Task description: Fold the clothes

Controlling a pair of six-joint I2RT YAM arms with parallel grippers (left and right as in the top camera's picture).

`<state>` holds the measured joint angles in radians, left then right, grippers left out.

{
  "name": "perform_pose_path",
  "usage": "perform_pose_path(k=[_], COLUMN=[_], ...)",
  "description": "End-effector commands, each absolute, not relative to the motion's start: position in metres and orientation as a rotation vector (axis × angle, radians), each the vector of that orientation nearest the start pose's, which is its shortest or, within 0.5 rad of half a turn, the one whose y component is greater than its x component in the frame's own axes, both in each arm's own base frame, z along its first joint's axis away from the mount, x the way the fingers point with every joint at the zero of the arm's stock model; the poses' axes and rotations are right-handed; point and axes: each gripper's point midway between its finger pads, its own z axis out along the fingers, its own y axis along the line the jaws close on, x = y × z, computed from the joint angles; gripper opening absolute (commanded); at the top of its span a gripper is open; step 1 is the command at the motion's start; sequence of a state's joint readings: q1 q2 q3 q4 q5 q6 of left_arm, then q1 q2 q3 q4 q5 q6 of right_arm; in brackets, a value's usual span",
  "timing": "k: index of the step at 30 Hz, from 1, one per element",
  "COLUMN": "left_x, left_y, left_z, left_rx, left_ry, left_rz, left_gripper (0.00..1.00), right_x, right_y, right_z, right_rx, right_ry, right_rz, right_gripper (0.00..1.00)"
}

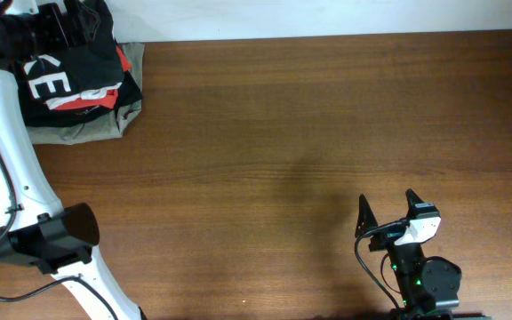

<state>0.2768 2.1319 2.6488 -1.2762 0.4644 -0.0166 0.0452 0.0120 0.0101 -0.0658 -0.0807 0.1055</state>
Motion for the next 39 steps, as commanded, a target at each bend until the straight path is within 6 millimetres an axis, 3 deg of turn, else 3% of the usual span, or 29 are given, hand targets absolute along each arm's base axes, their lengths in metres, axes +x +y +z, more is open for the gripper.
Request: perform_pose_path(k=[1, 17, 20, 22, 26, 30, 32, 35, 39], left_x=[0.509, 0.509, 0.511, 0.507, 0.486, 0.433, 0.407, 0.379, 0.337], left_y=[0.064, 0.064, 0.060, 0.052, 0.013, -0.062, -0.087, -0.106, -0.105], left_z=[0.357, 0.357, 0.355, 0.364, 0.406, 0.472, 0.489, 0.486, 0.441], left_rx=[-0.092, -0.092, -0.083, -0.060, 0.043, 0.239, 0.309, 0.356, 0.337], left_ry=[2.253, 2.254, 2.259, 2.244, 2.169, 2.029, 1.987, 2.009, 2.146], left_rz=[-0.408, -0.408, -0.414, -0.415, -0.425, -0.472, -0.502, -0.539, -0.570], left_gripper=[0.99, 0.99, 0.99, 0.99, 0.99, 0.99, 0.99, 0.99, 0.99], right_x=[0.244, 0.244, 0.244, 0.244, 0.244, 0.244, 0.244, 0.244, 0.244], right_y=[0.029, 0.029, 0.029, 0.029, 0.029, 0.029, 0.029, 0.029, 0.029], right_z=[0.158, 0.158, 0.158, 0.158, 0.158, 0.158, 0.158, 0.158, 0.158], right_rx=[-0.025, -0.025, -0.025, -0.025, -0.025, -0.025, -0.025, -0.025, -0.025], right_ry=[1.643, 1.643, 1.643, 1.643, 1.643, 1.643, 1.643, 1.643, 1.643], right_rz=[0.205, 0.205, 0.205, 0.205, 0.205, 0.205, 0.205, 0.205, 0.205], right_gripper=[0.99, 0.99, 0.99, 0.99, 0.99, 0.99, 0.99, 0.99, 0.99])
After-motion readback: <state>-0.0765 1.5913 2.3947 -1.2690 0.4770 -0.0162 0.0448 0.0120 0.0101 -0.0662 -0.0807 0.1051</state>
